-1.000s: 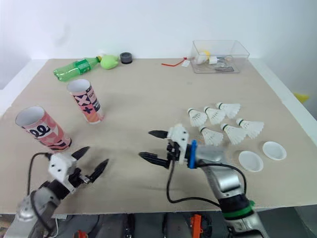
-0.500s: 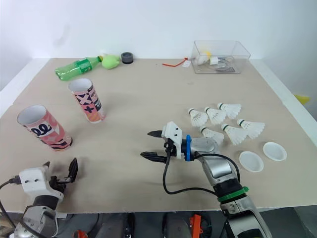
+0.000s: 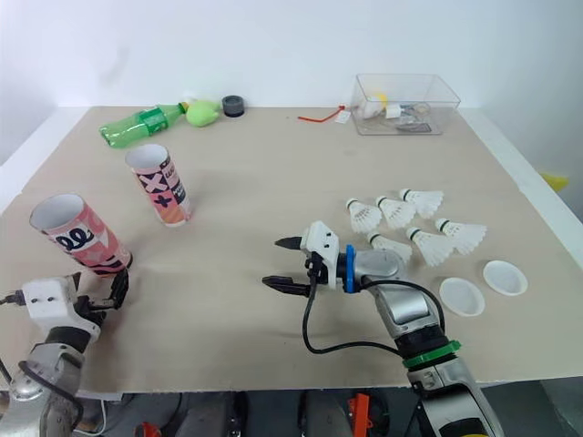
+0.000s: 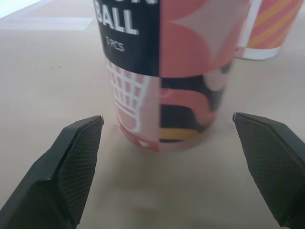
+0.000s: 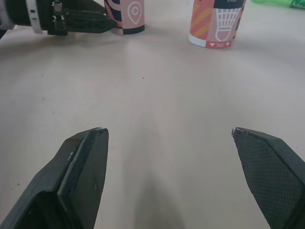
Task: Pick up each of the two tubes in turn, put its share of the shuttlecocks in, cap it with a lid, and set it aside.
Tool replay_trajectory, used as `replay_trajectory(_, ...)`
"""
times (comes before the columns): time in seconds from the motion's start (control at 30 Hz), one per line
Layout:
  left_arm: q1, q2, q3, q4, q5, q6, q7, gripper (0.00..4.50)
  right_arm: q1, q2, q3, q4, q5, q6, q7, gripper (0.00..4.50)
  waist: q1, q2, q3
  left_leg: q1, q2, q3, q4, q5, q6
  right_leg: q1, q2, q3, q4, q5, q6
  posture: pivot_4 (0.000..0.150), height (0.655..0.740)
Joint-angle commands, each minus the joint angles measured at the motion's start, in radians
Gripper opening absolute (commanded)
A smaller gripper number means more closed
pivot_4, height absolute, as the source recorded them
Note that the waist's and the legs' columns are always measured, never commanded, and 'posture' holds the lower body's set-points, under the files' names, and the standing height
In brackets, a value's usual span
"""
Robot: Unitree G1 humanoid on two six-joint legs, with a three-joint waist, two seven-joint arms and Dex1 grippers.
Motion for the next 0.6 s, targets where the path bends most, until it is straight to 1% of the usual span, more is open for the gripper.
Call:
replay_trajectory(0.03,-0.050,0.050,0.033,0.051,-0.030,0.004,-0.043,4.50,0.002,-0.002,-0.024,-0.051,0.006,-0.002,-0.013,4.44,-0.001,0.000,0.000,0.000,0.000,0.000,0.000,0.000,0.000,0.000,0.000,0.000,0.000,0.000,0.000,0.150,0.7400)
replay_trajectory(0.3,-0.154,0.122,0.023,0.246,-0.069,0.002,-0.184,4.50,0.001,-0.017,-0.028,-0.051,0.001,-0.005,-0.022,4.44,-0.001,0.000,0.000,0.000,0.000,0.002,0.000,0.000,0.000,0.000,0.000,0.000,0.000,0.001,-0.001,0.150,0.7400)
replay_trajectory(0.47,-0.201,0.155,0.010,0.365,-0.041,-0.058,-0.242,4.50,0.004,-0.026,-0.032,-0.059,0.003,-0.005,-0.025,4.44,0.000,0.001,-0.001,0.001,0.001,0.002,0.000,0.000,-0.001,0.000,-0.001,0.000,0.001,0.001,-0.001,0.150,0.7400)
replay_trajectory(0.57,-0.217,0.175,-0.009,0.399,-0.029,-0.084,-0.288,3.65,0.011,-0.034,-0.036,-0.069,0.007,-0.003,-0.027,4.50,0.000,0.002,-0.001,0.002,0.002,0.002,0.000,0.001,-0.001,0.000,-0.002,-0.001,0.001,0.001,-0.001,0.150,0.7400)
replay_trajectory(0.6,-0.220,0.178,-0.015,0.405,-0.028,-0.088,-0.301,3.21,0.014,-0.037,-0.038,-0.074,0.010,-0.001,-0.027,4.50,0.000,0.002,-0.001,0.002,0.003,0.002,0.000,0.001,-0.002,0.000,-0.002,-0.002,0.001,0.001,-0.001,0.150,0.7400)
